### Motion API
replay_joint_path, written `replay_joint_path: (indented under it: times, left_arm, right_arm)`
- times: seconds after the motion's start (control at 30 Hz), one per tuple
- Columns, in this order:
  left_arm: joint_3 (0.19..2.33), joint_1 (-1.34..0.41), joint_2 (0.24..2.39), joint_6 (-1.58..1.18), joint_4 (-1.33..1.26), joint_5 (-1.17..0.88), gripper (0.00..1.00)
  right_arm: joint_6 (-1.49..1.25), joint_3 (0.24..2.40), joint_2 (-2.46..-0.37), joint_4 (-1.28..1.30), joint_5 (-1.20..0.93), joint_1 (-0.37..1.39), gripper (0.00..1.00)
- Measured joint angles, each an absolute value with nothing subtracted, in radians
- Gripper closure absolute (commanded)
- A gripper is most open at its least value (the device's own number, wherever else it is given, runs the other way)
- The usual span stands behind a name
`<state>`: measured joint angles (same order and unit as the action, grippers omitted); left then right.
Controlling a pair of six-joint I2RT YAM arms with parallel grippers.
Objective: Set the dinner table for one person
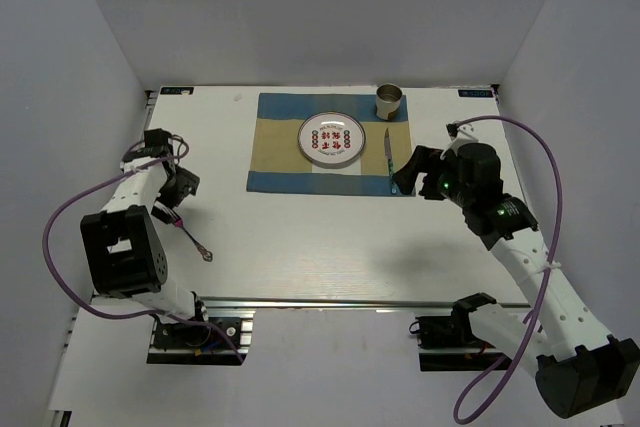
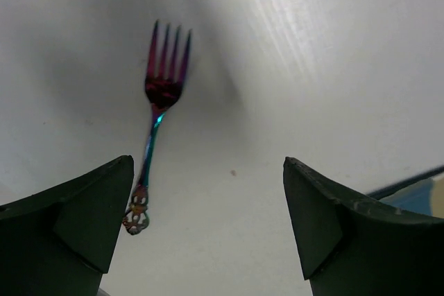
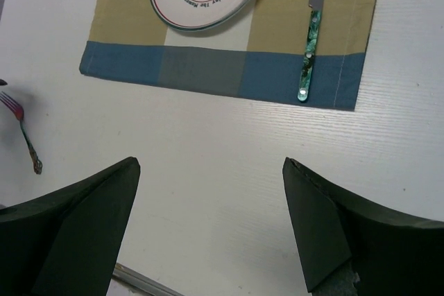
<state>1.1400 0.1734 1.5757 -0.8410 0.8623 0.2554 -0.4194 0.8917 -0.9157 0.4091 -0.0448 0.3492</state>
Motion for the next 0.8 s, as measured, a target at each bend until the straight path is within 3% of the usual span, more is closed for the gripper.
replay_joint_path:
  times: [0.43,0.53,0.6,0.67,0.7,0.8]
  left_arm:
    - [0.81,0.238,1.517,-0.921,0.714,0.216,0.07]
    - [0.836,0.239,1.548,-0.919,0.708,0.216,0.2]
    - [0.843,0.239,1.556,-0.921,0.702,0.219,0.58]
    - [0.842,0.242,1.556,-0.919,0.686,0.219,0.8]
    - [0.842,0.242,1.557,-0.915,0.675,0.217,1.0]
    - [0.853,0.242,1.563,-0.907,0.655,0.208,1.0]
  right_arm:
    - [-0.412,0.821,-0.91,0.333,-0.136,0.349,0.11]
    - [-0.412,0.821,-0.909,0.32,-0.146,0.349,0.11]
    - [-0.413,0.821,-0.907,0.314,-0.146,0.349,0.11]
    - [-0.413,0.82,-0.901,0.311,-0.146,0.349,0.11]
    - [-0.414,0.82,-0.897,0.31,-0.145,0.349,0.11]
    - [-0.416,0.82,-0.889,0.307,-0.145,0.349,0.11]
